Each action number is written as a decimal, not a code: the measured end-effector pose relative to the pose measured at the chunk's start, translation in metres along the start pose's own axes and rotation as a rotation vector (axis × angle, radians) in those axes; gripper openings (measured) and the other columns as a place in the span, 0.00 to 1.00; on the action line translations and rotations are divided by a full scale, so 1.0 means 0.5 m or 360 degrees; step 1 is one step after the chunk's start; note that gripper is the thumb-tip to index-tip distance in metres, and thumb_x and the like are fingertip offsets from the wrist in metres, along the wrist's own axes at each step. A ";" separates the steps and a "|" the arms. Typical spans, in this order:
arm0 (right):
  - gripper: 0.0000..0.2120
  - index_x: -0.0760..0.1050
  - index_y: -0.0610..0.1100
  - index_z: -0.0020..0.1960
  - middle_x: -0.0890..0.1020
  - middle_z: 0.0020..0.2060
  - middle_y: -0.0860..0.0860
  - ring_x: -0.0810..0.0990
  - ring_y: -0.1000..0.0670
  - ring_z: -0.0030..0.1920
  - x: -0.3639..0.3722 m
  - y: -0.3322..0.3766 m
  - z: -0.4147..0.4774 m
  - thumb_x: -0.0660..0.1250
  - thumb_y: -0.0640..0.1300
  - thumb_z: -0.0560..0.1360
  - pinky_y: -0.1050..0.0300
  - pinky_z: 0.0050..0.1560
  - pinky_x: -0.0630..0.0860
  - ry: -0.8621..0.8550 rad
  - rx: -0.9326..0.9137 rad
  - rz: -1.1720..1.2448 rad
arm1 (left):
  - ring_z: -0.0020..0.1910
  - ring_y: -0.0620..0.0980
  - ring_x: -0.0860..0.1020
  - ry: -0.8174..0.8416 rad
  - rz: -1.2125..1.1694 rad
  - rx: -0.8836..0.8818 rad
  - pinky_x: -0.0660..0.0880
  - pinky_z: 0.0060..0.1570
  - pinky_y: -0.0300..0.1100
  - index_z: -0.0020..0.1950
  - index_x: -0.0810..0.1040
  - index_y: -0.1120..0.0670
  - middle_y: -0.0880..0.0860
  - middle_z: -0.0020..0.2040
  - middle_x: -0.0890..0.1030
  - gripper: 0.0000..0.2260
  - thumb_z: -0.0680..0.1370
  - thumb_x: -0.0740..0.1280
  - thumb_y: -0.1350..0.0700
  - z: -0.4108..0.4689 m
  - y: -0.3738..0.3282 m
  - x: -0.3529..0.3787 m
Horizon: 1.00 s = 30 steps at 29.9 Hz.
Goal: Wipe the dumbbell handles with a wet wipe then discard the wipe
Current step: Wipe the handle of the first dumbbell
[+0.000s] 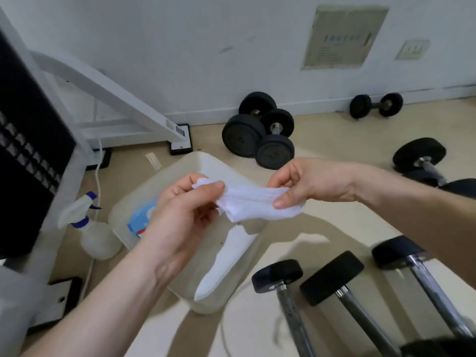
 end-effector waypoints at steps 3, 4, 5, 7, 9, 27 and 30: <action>0.04 0.81 0.42 0.42 0.83 0.36 0.49 0.81 0.54 0.35 -0.029 -0.013 -0.039 0.72 0.35 0.70 0.64 0.38 0.77 0.0010 0.0086 -0.0083 | 0.26 0.46 0.67 -0.0004 -0.0120 -0.0001 0.64 0.28 0.38 0.37 0.71 0.52 0.50 0.29 0.71 0.09 0.71 0.68 0.64 0.016 0.014 0.035; 0.03 0.80 0.42 0.43 0.83 0.36 0.49 0.81 0.54 0.35 -0.034 -0.013 -0.053 0.71 0.35 0.71 0.63 0.39 0.77 0.0002 0.0095 -0.0034 | 0.23 0.44 0.64 -0.0045 -0.0144 0.0008 0.62 0.25 0.37 0.38 0.70 0.52 0.49 0.26 0.68 0.10 0.74 0.67 0.65 0.020 0.017 0.045; 0.04 0.78 0.41 0.45 0.82 0.37 0.49 0.80 0.53 0.37 -0.047 -0.020 -0.078 0.70 0.37 0.70 0.62 0.40 0.75 -0.0063 0.0106 0.0098 | 0.21 0.43 0.61 -0.0053 -0.0143 0.0011 0.60 0.24 0.36 0.39 0.69 0.52 0.47 0.25 0.66 0.11 0.76 0.65 0.66 0.032 0.025 0.062; 0.11 0.74 0.39 0.51 0.79 0.40 0.48 0.76 0.53 0.39 -0.077 -0.045 -0.145 0.66 0.39 0.69 0.60 0.42 0.70 -0.0223 0.0138 0.0414 | 0.20 0.43 0.62 -0.0072 -0.0030 0.0016 0.61 0.24 0.36 0.42 0.69 0.53 0.46 0.25 0.68 0.09 0.78 0.63 0.65 0.053 0.051 0.110; 0.10 0.72 0.40 0.52 0.77 0.39 0.49 0.74 0.54 0.37 -0.088 -0.069 -0.197 0.64 0.39 0.70 0.63 0.38 0.69 -0.0295 0.0156 0.0607 | 0.23 0.47 0.68 -0.0075 0.0414 0.0083 0.68 0.30 0.43 0.47 0.72 0.55 0.45 0.24 0.71 0.02 0.78 0.66 0.59 0.054 0.079 0.138; 0.11 0.77 0.47 0.58 0.76 0.43 0.48 0.74 0.56 0.34 0.116 -0.309 -0.179 0.64 0.38 0.77 0.65 0.33 0.68 -0.0770 -0.0113 0.1365 | 0.28 0.45 0.79 0.0045 0.1469 -0.0543 0.71 0.27 0.33 0.47 0.77 0.61 0.57 0.35 0.82 0.04 0.78 0.67 0.60 -0.079 0.218 0.214; 0.17 0.75 0.49 0.63 0.76 0.49 0.51 0.76 0.59 0.32 0.127 -0.325 -0.158 0.65 0.37 0.76 0.66 0.37 0.72 -0.0729 0.0005 0.1040 | 0.32 0.48 0.81 -0.0062 0.1488 -0.0605 0.70 0.31 0.36 0.44 0.74 0.56 0.56 0.36 0.83 0.03 0.78 0.66 0.60 -0.117 0.230 0.211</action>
Point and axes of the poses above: each hand's wrist, its own z-axis towards the middle knuckle, its own x-axis out of the palm, y = z × x, the point moved 4 cm from there along z, towards the middle knuckle
